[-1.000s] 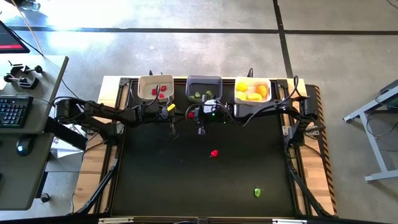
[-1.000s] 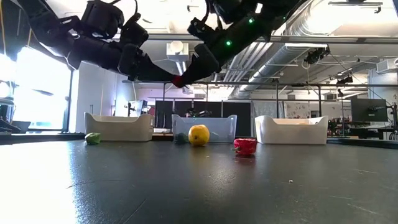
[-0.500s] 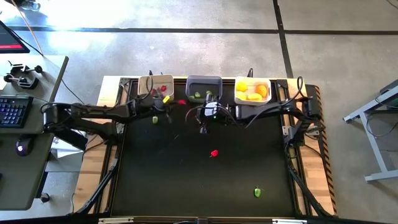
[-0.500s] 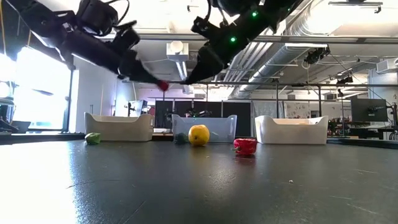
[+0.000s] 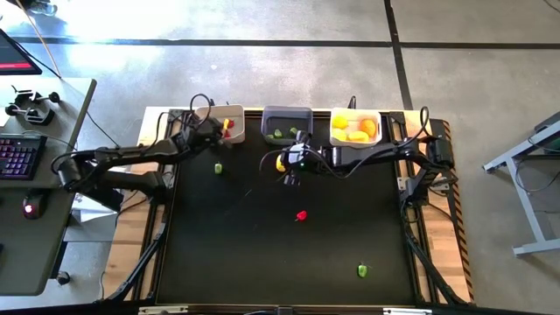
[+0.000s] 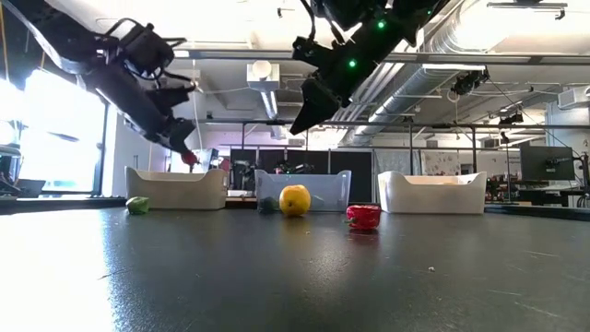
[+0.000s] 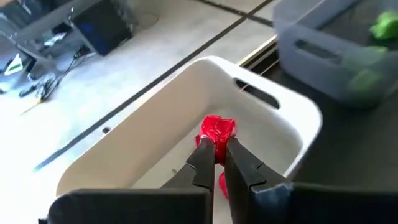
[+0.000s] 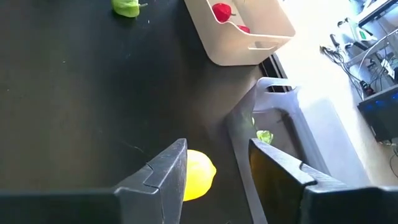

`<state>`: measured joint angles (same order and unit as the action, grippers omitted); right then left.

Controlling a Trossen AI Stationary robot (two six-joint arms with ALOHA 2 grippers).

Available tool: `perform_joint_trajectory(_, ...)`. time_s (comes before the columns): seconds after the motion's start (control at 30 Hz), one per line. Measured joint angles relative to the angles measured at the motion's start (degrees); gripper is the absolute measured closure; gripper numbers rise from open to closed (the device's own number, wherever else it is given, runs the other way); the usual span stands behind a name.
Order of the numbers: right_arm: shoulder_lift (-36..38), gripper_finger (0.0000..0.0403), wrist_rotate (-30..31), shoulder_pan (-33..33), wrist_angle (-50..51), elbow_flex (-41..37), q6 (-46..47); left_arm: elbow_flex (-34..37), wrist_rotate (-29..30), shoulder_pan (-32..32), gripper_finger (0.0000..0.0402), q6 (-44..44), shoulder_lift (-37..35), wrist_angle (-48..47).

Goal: Sort produce into baskets
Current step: Put the red bell pepper into the gray bin, then put the bell pepper into the transparent bin

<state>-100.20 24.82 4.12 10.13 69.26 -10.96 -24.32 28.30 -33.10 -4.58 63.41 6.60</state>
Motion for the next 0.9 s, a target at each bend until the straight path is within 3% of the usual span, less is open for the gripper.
perform_joint_trajectory(0.17,0.0,0.0242,-0.07,0.0,1.24,0.0,1.01,0.0,-2.34,-2.98,0.0374,-1.45,1.09,0.02)
perform_joint_trajectory(0.6,0.0,0.0242,-0.15,0.0,2.56,0.01,1.99,0.0,-3.79,-3.26,0.0251,-1.05,1.1,0.1)
perform_joint_trajectory(0.77,0.0,0.0242,-0.15,0.0,1.96,-0.5,2.16,0.0,-5.71,-2.11,0.0234,-1.34,0.84,-0.24)
perform_joint_trajectory(0.9,0.0,0.0242,-0.15,0.02,1.71,-2.24,3.66,0.0,-7.68,2.27,0.0232,-0.6,-1.18,-1.98)
